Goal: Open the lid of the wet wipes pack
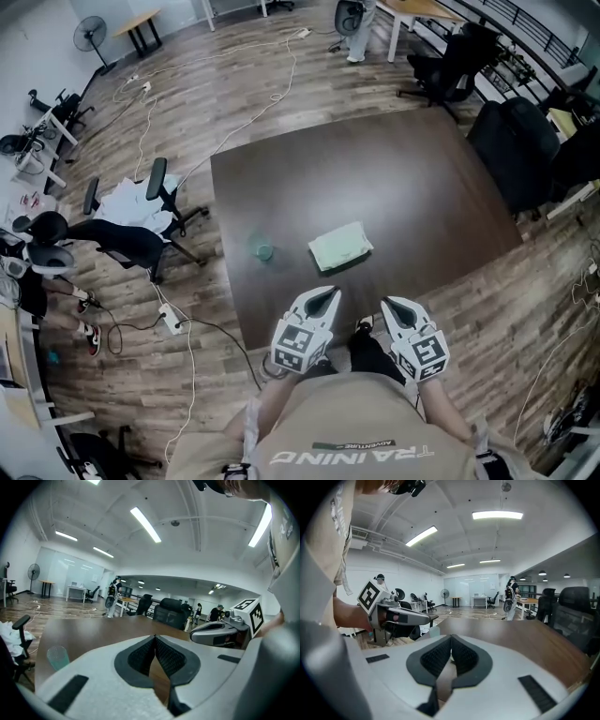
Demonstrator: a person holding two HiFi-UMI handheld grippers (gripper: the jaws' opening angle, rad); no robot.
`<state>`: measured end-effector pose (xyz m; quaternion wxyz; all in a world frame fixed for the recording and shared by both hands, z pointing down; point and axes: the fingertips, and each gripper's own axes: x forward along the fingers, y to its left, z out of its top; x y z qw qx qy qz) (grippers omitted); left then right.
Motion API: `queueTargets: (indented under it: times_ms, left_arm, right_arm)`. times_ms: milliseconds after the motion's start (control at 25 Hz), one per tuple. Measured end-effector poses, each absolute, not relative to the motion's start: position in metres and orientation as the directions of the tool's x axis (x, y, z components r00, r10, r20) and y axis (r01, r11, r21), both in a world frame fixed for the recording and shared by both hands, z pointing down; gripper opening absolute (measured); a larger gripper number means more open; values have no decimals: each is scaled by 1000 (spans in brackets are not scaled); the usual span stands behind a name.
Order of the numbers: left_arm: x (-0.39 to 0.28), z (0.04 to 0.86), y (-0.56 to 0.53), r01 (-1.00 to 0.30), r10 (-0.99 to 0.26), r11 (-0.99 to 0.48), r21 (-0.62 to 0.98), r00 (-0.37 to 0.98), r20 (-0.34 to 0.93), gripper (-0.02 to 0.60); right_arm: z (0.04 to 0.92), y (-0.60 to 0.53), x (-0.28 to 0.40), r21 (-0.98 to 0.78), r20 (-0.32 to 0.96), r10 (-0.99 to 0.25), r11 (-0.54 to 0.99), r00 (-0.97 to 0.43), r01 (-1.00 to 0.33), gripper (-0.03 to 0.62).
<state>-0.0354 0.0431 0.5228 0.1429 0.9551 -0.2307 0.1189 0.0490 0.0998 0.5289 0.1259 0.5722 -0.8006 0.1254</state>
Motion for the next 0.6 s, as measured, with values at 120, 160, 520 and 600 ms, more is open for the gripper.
queueTargets:
  times_ms: [120, 160, 520, 600]
  left_arm:
    - [-30, 522, 27, -503, -433, -841, 198, 846, 311, 9]
    - [-28, 522, 20, -516, -444, -835, 191, 837, 320, 9]
    - [3, 503, -50, -642, -572, -758, 118, 741, 352, 9]
    - [9, 501, -62, -670, -602, -734, 112, 717, 351, 9]
  right_arm:
    - [537, 79, 55, -78, 341, -871, 348, -353, -934, 14]
    - [539, 71, 58, -84, 339, -866, 363, -369, -928, 14]
    - [538, -10, 90, -27, 322, -781, 557, -535, -830, 14]
    - [539, -26, 97, -20, 317, -763, 588, -563, -809, 14]
